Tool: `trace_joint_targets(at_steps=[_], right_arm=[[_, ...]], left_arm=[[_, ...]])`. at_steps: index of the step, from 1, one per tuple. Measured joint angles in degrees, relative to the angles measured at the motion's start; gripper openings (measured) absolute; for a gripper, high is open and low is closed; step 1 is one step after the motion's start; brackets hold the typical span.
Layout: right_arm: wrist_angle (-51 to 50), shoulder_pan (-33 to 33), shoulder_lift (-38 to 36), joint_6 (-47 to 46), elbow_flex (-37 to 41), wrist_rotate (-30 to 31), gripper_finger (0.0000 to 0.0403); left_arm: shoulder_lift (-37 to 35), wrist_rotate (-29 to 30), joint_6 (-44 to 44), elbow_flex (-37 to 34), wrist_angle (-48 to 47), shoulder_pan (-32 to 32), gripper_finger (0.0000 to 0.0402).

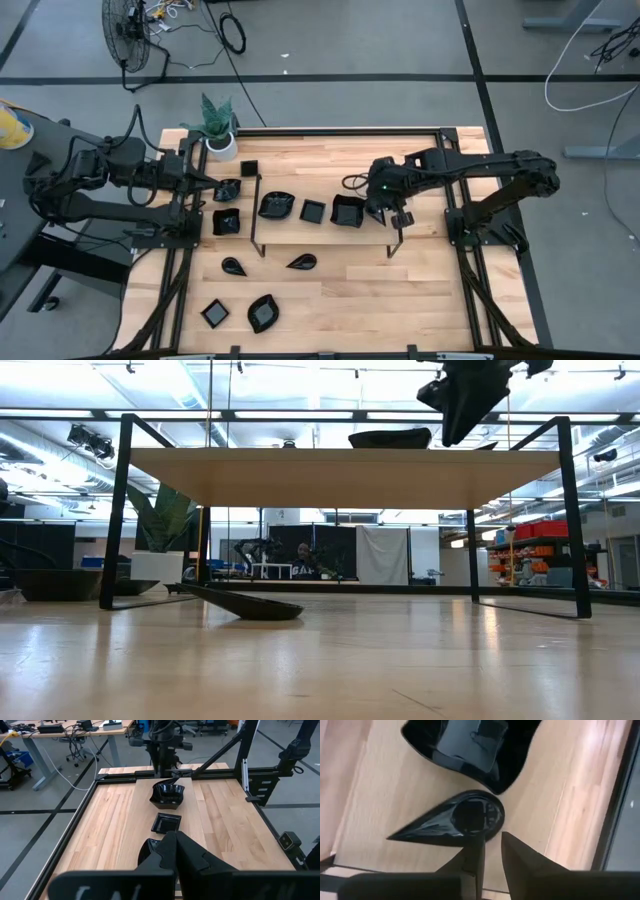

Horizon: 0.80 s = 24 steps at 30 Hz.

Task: Pick & Place Mini shaped plates
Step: Adjust the stacked drop shaped plates on the shelf

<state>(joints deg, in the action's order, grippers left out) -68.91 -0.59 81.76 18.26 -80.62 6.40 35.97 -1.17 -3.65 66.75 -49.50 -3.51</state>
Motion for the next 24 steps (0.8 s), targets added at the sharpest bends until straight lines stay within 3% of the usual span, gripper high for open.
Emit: trace_joint_targets(at_steps=[6,11,24], right_arm=[[-0.7,0.72,0.0,0.44,0.16,-5.61,0.0038],[0.15,0.95,0.0,0.66,2.17,-5.97,0.0005],[7.25,1.32,0.0,1.95,6.87,-5.92,0.0001]], left_arm=[[0.0,0.0,-0.01,0.01,0.01,0.0,0.0003],[0.01,0.0,0.0,0.01,0.0,-0.01,0.0003],[0.0,0.0,-0.01,0.01,-0.01,-0.01,0.0003]])
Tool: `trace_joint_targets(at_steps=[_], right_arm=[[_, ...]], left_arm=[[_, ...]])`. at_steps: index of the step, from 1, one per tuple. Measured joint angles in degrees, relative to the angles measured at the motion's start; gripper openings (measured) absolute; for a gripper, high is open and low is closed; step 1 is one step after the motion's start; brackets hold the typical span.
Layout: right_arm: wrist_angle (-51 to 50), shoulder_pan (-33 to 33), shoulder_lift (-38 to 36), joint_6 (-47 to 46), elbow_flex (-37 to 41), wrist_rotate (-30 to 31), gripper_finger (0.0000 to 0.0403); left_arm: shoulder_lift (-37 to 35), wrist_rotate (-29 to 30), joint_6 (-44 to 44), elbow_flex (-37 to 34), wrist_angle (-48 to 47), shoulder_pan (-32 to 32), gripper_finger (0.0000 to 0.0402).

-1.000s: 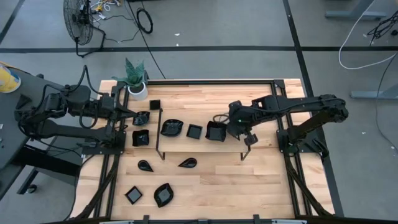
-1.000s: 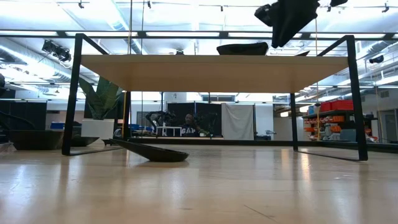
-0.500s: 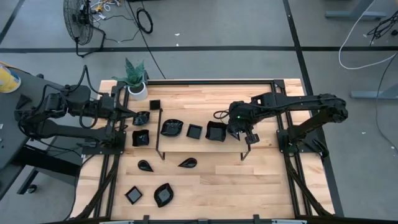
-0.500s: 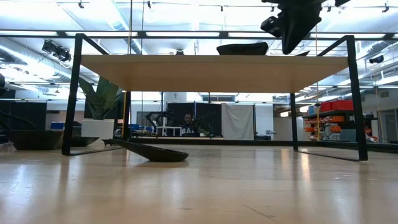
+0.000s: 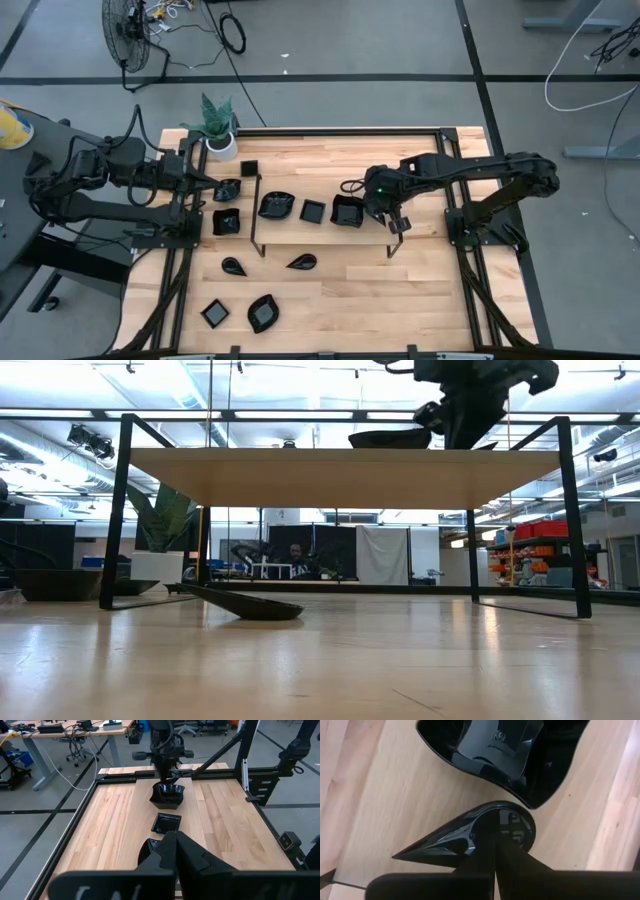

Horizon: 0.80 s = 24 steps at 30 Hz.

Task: Pick & Place Mini shaped plates
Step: Adjust the stacked drop shaped plates on the shelf

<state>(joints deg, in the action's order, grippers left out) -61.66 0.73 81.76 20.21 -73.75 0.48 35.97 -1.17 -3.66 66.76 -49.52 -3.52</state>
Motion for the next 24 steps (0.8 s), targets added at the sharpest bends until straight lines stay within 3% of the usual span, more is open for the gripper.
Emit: trace_joint_targets(at_steps=[24], right_arm=[[0.14,1.25,0.41,-2.47,0.91,0.37,0.0]], left_arm=[[0.01,0.0,0.0,0.0,0.01,0.0,0.0003]])
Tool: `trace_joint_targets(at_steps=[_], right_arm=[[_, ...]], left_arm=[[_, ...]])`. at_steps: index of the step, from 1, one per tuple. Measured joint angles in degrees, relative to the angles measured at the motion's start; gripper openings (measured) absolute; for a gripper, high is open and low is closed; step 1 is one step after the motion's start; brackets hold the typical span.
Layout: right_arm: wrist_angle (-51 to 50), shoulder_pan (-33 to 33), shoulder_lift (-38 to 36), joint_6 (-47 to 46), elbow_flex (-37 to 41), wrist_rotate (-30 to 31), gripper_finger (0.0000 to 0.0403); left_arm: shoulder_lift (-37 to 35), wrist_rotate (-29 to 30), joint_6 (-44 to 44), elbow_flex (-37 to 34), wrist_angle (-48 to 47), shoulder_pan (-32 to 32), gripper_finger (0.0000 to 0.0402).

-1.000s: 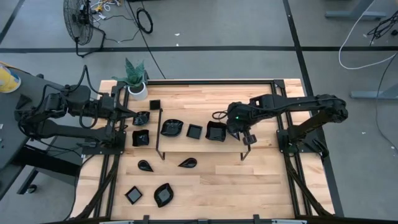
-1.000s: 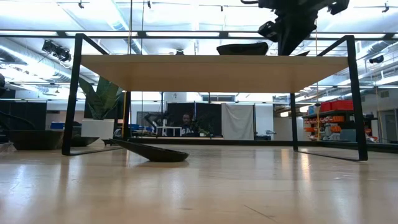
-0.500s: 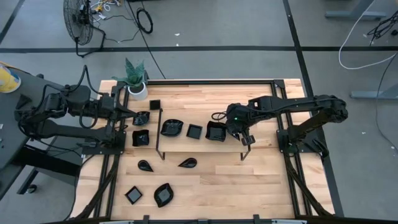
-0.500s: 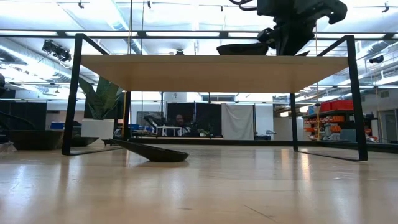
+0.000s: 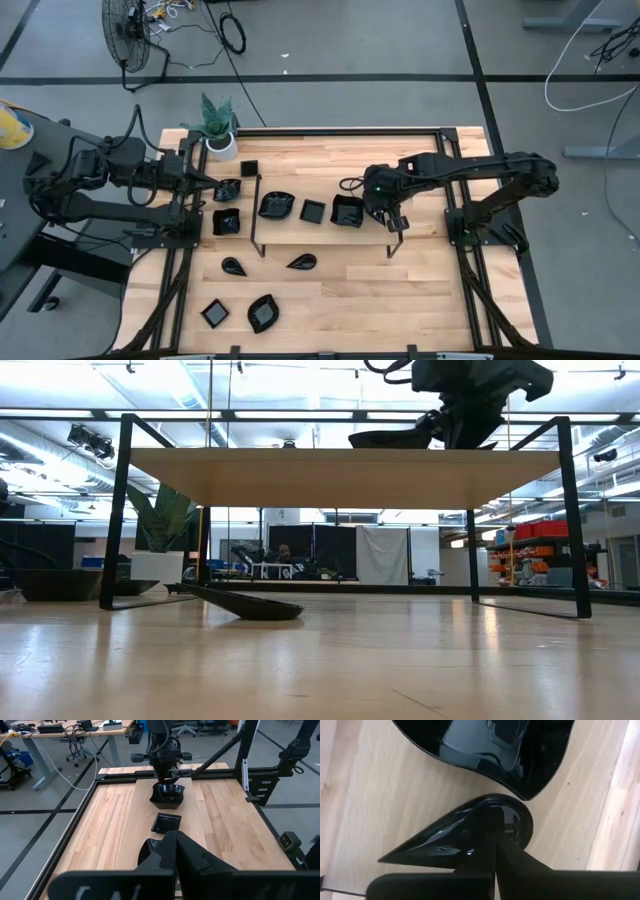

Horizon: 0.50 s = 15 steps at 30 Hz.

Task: Pick & Place Mini shaped plates
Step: Adjust the stacked drop shaped plates on the shelf

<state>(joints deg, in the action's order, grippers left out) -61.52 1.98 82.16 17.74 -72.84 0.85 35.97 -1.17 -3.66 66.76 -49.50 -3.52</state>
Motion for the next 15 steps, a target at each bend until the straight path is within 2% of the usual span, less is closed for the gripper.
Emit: trace_joint_targets(at_steps=[15], right_arm=[[-3.08,0.22,0.38,-1.87,0.04,1.83,0.0]], left_arm=[[0.0,0.0,0.0,-0.01,-0.01,0.01,0.0003]])
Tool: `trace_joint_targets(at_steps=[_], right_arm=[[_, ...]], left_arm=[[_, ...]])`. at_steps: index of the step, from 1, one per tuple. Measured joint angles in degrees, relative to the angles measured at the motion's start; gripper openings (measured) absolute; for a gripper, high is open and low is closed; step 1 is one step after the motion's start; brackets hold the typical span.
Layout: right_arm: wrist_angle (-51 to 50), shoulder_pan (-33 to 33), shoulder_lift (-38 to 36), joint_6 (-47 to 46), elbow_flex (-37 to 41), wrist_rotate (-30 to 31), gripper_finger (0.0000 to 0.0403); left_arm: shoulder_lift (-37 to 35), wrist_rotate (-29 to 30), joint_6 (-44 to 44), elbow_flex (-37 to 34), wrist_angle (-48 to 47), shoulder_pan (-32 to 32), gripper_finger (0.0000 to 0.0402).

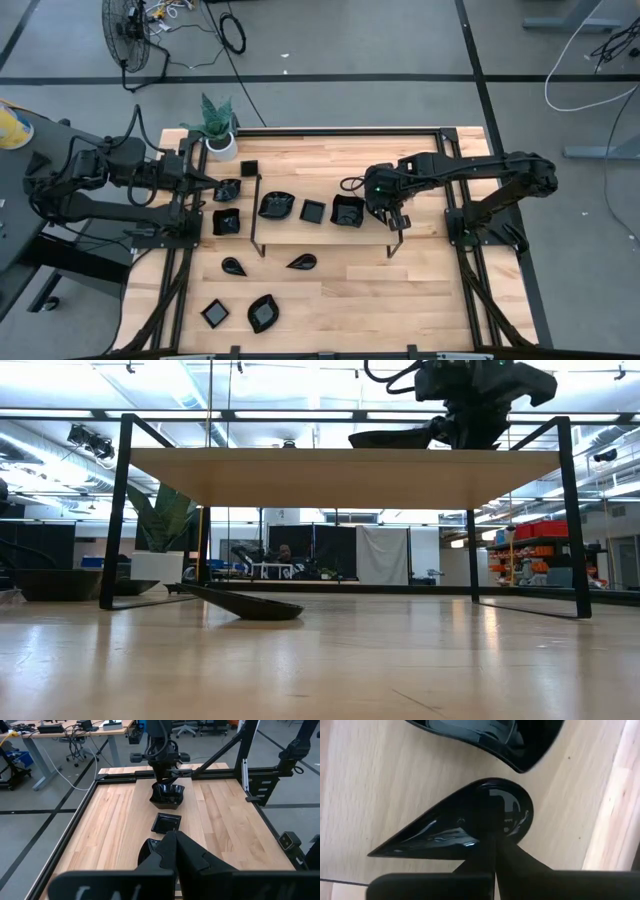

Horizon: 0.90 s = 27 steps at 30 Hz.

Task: Pick & Place Mini shaped plates
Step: Adjust the stacked drop shaped plates on the shelf, then stack the square plate on top of the square plate on the shelf

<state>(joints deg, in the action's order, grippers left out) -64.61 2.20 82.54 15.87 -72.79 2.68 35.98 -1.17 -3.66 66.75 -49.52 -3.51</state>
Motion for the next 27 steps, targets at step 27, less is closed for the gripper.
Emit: trace_joint_targets(at_steps=[27], right_arm=[[-2.59,-0.02,-1.72,-1.89,-2.78,-0.11,0.0]], left_arm=[[0.0,0.0,0.0,0.01,0.0,-0.02,0.0003]])
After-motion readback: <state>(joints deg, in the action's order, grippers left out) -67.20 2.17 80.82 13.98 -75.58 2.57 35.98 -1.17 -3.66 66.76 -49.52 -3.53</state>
